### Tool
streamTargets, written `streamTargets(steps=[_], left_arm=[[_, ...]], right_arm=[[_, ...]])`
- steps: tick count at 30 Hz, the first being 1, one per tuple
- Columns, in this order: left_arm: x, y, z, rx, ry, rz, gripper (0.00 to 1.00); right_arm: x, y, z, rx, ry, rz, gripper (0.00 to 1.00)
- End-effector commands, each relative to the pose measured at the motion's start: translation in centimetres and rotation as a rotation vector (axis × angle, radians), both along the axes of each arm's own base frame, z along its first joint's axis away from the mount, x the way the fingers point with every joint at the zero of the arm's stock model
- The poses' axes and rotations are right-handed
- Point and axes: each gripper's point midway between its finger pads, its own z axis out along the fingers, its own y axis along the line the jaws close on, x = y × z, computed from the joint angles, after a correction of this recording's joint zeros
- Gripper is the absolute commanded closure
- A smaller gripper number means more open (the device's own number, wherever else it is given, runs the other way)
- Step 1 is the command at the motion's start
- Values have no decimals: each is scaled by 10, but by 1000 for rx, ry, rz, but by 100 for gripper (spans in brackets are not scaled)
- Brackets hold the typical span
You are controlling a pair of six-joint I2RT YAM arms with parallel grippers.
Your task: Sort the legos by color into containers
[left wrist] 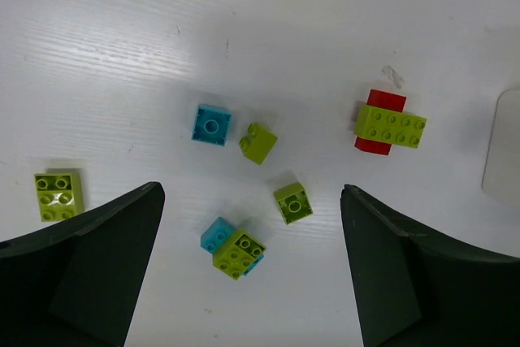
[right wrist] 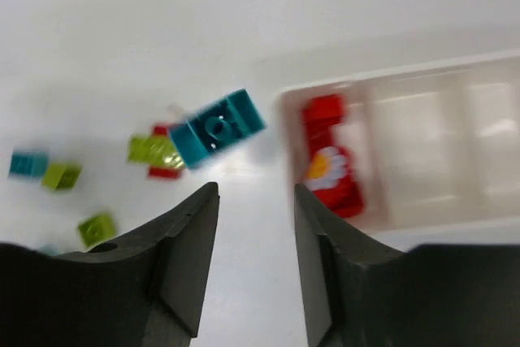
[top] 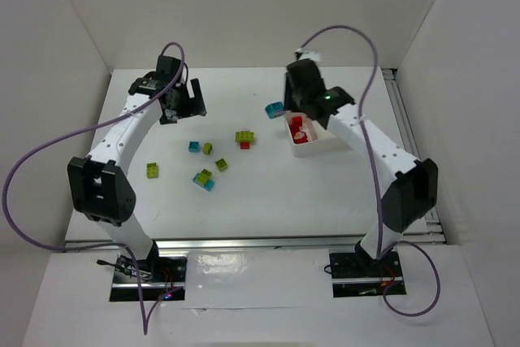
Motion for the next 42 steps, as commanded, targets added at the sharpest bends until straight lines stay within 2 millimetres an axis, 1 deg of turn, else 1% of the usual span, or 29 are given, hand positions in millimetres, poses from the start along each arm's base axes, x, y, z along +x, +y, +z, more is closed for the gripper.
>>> streamTargets(steps=[1,2,3,6,8,9,10,14,15,17,18,19,20,21,22,24,25,27,28,29,30,31,32,33,34,36,37,40,42], left_arm=[[5,-9,-10,-11,37,-52,1],[9,-11,-16,-15,53,-57,1],[10,-11,-21,-8,65,-65,1],[15,-17,-34,1,92,-95,1],[17,-19,-38,1,102,-109,1],[18,-19,-45,8,117,-117,1],[20,-21,-42,0,109,-122,1],[20,-21,-41,0,109,-122,1],[20,-21,-41,0,109,-122,1],[18,-20,-45,1,118,-122,1],[18,-20,-45,1,118,-122,1],[18,-20,-45,1,118,-122,1],[18,-20,-45,1,118,-122,1],[16,-19,-48,4,126,-109,1],[17,-17,-48,13,125,-103,1],[17,-15,-48,21,124,-98,1],[17,-15,-48,21,124,-98,1],[27,-16,-40,-5,95,-85,1],[37,-20,-30,-26,67,-86,1],[45,-26,-41,-43,89,-88,1],[54,-32,-42,-68,87,-94,1],[71,-42,-27,-119,39,-92,1],[79,-52,-28,-138,35,-99,2],[90,-60,-49,-143,69,-91,2],[105,-77,-34,-190,26,-94,2],[120,-89,-37,-246,24,-89,2],[132,-101,-44,-278,22,-82,2],[154,-109,-51,-329,-19,-54,2],[168,-118,-58,-378,-45,-48,2]], right_arm=[[6,-86,-16,-44,56,-274,59],[10,-97,-16,-35,57,-310,57],[13,-120,-22,-39,78,-358,57],[25,-143,-37,-27,107,-407,57],[28,-150,-50,-31,132,-421,57],[31,-152,-48,-18,124,-425,57],[35,-153,-53,-9,133,-424,57],[39,-138,-50,9,119,-353,57],[45,-132,-39,16,87,-335,57],[46,-109,-29,31,69,-285,56],[52,-97,-34,30,72,-253,55],[55,-76,-24,41,50,-204,54],[59,-64,-23,48,49,-179,51],[66,-50,-40,39,80,-157,49],[77,-35,-24,61,39,-138,44],[83,-2,-26,65,42,-73,35],[96,11,-27,63,34,-67,32],[103,27,-27,68,26,-47,30],[108,31,-34,74,33,-54,30],[112,33,-21,90,7,-53,29],[112,34,-21,98,9,-58,27],[115,27,-21,98,8,-71,23],[113,26,-11,107,-8,-70,22],[113,15,-11,98,-9,-105,20],[105,4,-10,92,0,-115,19],[107,-10,-2,115,-29,-123,17],[105,-14,5,139,-41,-114,17],[106,-8,2,157,-33,-59,16],[115,-10,0,155,-31,-68,16]])
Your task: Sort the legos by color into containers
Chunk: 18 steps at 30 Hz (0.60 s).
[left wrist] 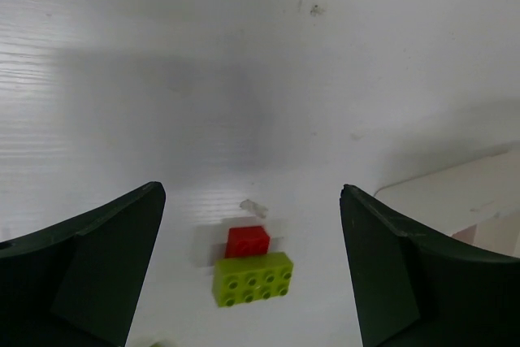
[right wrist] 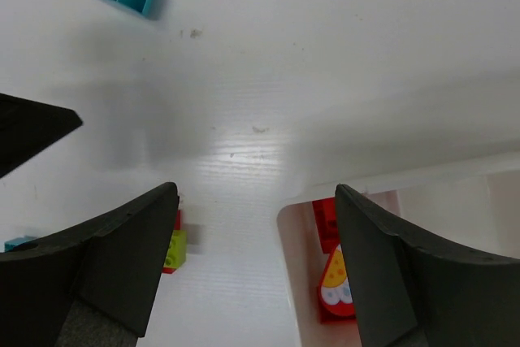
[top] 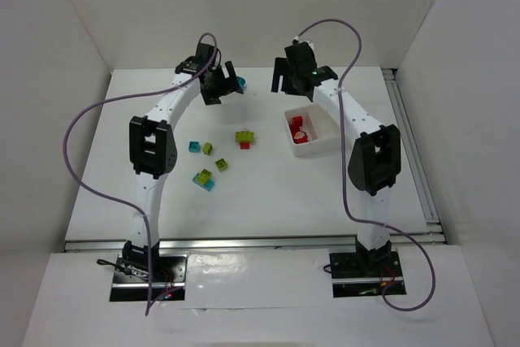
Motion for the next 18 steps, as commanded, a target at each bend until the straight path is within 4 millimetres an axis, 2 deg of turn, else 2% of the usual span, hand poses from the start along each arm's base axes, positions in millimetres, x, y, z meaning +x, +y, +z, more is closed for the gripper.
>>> streamTargets(steps=[1,2,3,5,7,8,9,10,11,12,13,14,15,16,17,18], left_arm=[[33,-26,15,-160,-97,31,2],[38,-33,15,-213,-102,42,4],[45,-37,1,-232,-94,50,4],[56,-44,-4,-281,-107,61,5],[61,-47,2,-294,-124,51,5],[62,-40,14,-284,-153,42,5],[55,-36,7,-258,-135,47,5],[50,-24,38,-245,-186,55,5],[47,-12,45,-215,-199,78,5],[39,9,34,-189,-170,107,5],[30,19,36,-183,-149,123,5],[23,34,57,-169,-172,143,5],[19,54,59,-153,-164,184,5],[9,62,52,-136,-135,188,5],[0,70,53,-130,-113,201,5],[-5,76,55,-122,-110,203,5]], right_arm=[[10,11,42,62,-111,35,15],[11,11,46,65,-119,35,15],[14,12,49,71,-133,35,15],[15,21,49,92,-146,86,15],[21,37,48,116,-164,165,15],[24,44,43,110,-161,213,15],[32,54,22,110,-138,254,15],[41,65,34,129,-171,292,15],[49,67,29,116,-178,303,15],[54,79,3,104,-146,326,13],[65,84,13,116,-188,327,13],[70,88,9,123,-196,335,12],[77,91,6,127,-208,335,12],[84,94,-9,126,-205,335,12],[92,101,-3,147,-256,348,12],[96,103,-7,160,-268,343,12]])
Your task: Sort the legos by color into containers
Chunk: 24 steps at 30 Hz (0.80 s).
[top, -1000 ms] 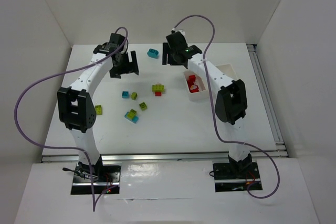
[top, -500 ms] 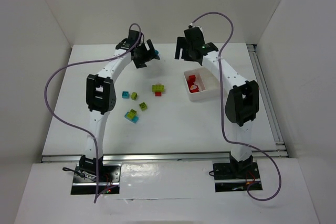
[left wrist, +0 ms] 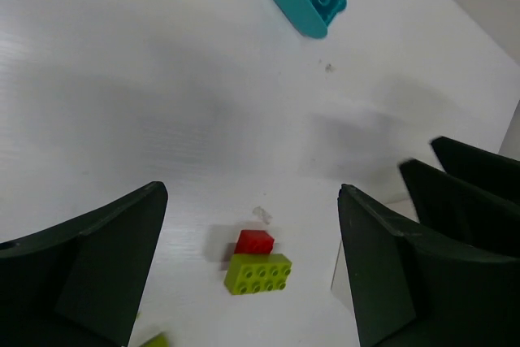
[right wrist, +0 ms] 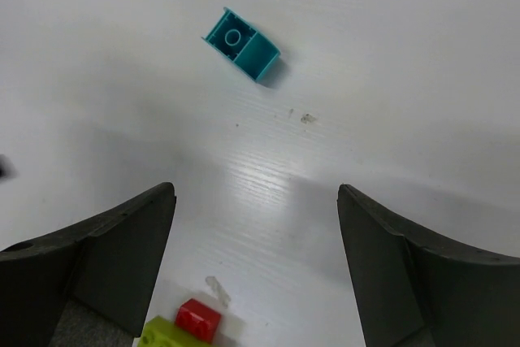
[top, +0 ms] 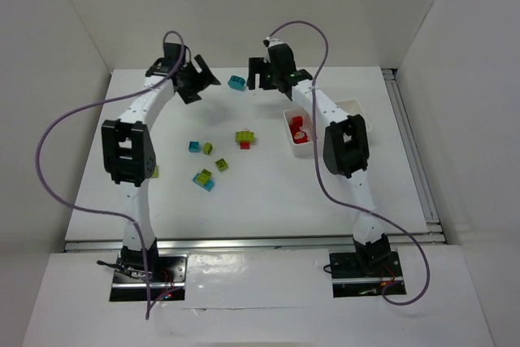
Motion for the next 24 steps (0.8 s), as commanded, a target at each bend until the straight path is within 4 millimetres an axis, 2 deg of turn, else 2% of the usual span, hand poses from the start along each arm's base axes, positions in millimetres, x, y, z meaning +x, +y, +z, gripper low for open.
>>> streamTargets(steps=[1,2,3,4,5,6,7,8,9,10,11,12,13,14,15,16,17,18,19,20,22,24], left_arm=[[-20,46,58,43,-83,58,5],[-28,47,61,44,-76,58,5],[-33,49,64,61,-81,56,4],[-44,56,67,70,-82,59,4],[-50,63,62,86,-69,68,4],[-51,64,69,84,-84,69,4],[-58,64,65,86,-65,68,4],[-58,70,71,93,-80,72,4],[-60,70,66,94,-68,72,4],[-63,70,61,95,-50,71,4],[-64,70,61,101,-52,64,4],[-63,73,61,94,-51,66,4],[-65,73,57,95,-42,66,4],[-67,71,56,88,-33,58,4],[-67,71,56,88,-33,58,4],[-67,70,52,87,-26,43,4],[-66,70,48,87,-16,43,4],[-66,70,48,87,-16,43,4],[-66,70,48,87,-16,43,4],[-68,70,41,94,1,36,4],[-68,70,41,94,1,35,4],[-69,70,35,101,18,28,4]], right_arm=[[23,25,9,62,-130,56,12],[31,30,15,87,-177,65,12],[34,32,10,92,-188,65,12],[38,37,-4,105,-180,72,12],[47,41,-9,114,-202,73,11],[50,43,4,137,-221,67,11],[55,46,-14,142,-211,63,9],[63,50,0,172,-254,61,9],[63,56,-2,202,-252,80,8],[66,60,-19,212,-239,84,8],[74,56,-11,234,-272,74,8],[77,58,-15,245,-277,71,8],[77,61,-31,259,-254,72,8],[80,62,-27,281,-276,70,8],[86,56,-27,293,-285,56,8],[87,57,-28,317,-283,49,8],[92,52,-42,322,-271,36,8],[95,53,-32,337,-308,39,8],[96,54,-32,352,-314,37,8],[97,55,-35,365,-311,33,8],[98,58,-35,398,-332,42,8],[100,60,-47,413,-319,36,8]])
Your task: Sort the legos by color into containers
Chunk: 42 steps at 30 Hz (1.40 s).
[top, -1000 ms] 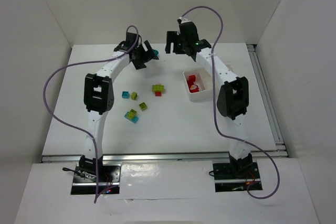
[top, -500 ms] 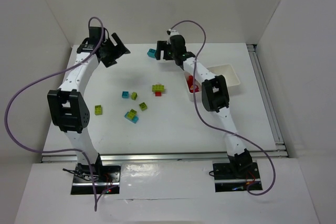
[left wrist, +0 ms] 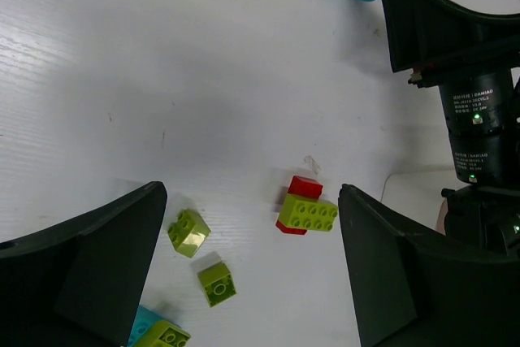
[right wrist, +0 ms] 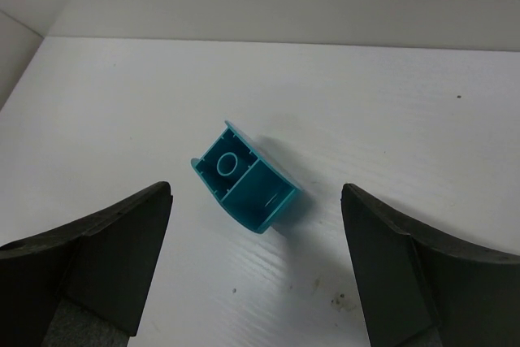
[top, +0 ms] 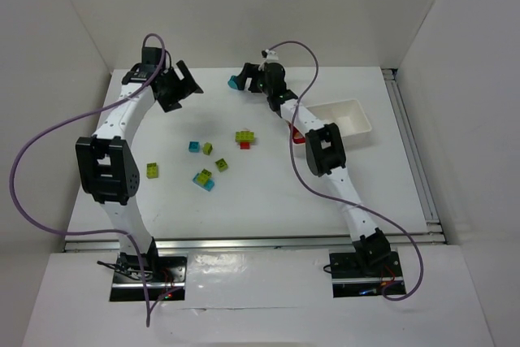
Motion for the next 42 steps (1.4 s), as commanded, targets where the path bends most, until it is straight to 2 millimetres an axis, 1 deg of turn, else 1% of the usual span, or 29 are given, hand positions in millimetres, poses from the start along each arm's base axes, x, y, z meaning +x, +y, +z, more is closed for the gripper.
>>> streamTargets(steps=[1,2,4,5,7,8,9,10,11,13,14,16,17,18,19,20,22,23,26,27,30,32,33,35,37,38,39,41,42], left_arm=[[-2,2,-10,15,23,-29,4],[-2,2,-10,15,23,-29,4],[-1,3,-10,22,23,-23,4],[-3,4,-14,28,31,-30,4],[-3,4,-14,28,31,-30,4],[-3,4,-19,28,40,-30,4],[-4,8,-20,28,49,-21,4],[-4,8,-20,28,49,-21,4],[-3,7,-16,27,38,-34,4],[-3,7,-16,27,38,-34,4],[-3,7,-16,27,38,-34,4],[-3,7,-16,27,38,-34,4],[-3,7,-16,27,38,-34,4],[-3,7,-16,27,38,-34,4],[-5,7,-20,27,47,-34,4],[-5,7,-20,27,48,-34,4],[-5,7,-20,27,48,-34,4],[-5,7,-20,27,48,-34,4],[-5,5,-19,19,48,-41,4],[-5,5,-19,19,48,-41,4],[-5,5,-19,25,46,-48,4],[-7,5,-20,25,55,-48,4],[-7,10,-21,31,53,-46,4],[-6,10,-26,31,64,-46,4],[-7,15,-29,30,74,-37,4],[-8,13,-29,22,73,-44,4],[-7,13,-33,22,82,-44,4],[-7,13,-33,22,83,-44,4],[-7,13,-33,22,83,-44,4]], right_arm=[[12,6,42,113,-134,14,8],[12,7,45,125,-136,13,8],[10,10,32,136,-125,35,8],[10,11,37,150,-127,34,8],[10,13,28,158,-119,42,8],[5,20,28,159,-118,60,8],[6,20,35,166,-135,61,8],[0,30,35,167,-133,83,8],[0,30,35,167,-133,83,8],[-7,39,37,168,-129,115,9],[-11,45,34,158,-125,126,9],[-12,46,34,150,-131,136,12],[-13,46,27,144,-114,135,13],[-18,53,27,145,-113,155,15],[-18,52,23,117,-114,158,15],[-18,52,28,110,-121,159,15],[-18,51,26,86,-120,161,15],[-22,56,23,75,-113,171,16],[-20,53,28,12,-127,132,18],[-22,55,20,-8,-117,127,18],[-15,47,20,-18,-120,65,18],[-12,45,10,-25,-112,46,18],[-15,51,9,-22,-116,55,18],[-13,50,11,-20,-125,44,18],[-12,49,7,-21,-127,35,25],[-11,49,10,-16,-136,34,28],[-11,49,3,-20,-128,34,30],[-8,49,14,-4,-161,24,31],[-12,55,8,-8,-153,33,31]])
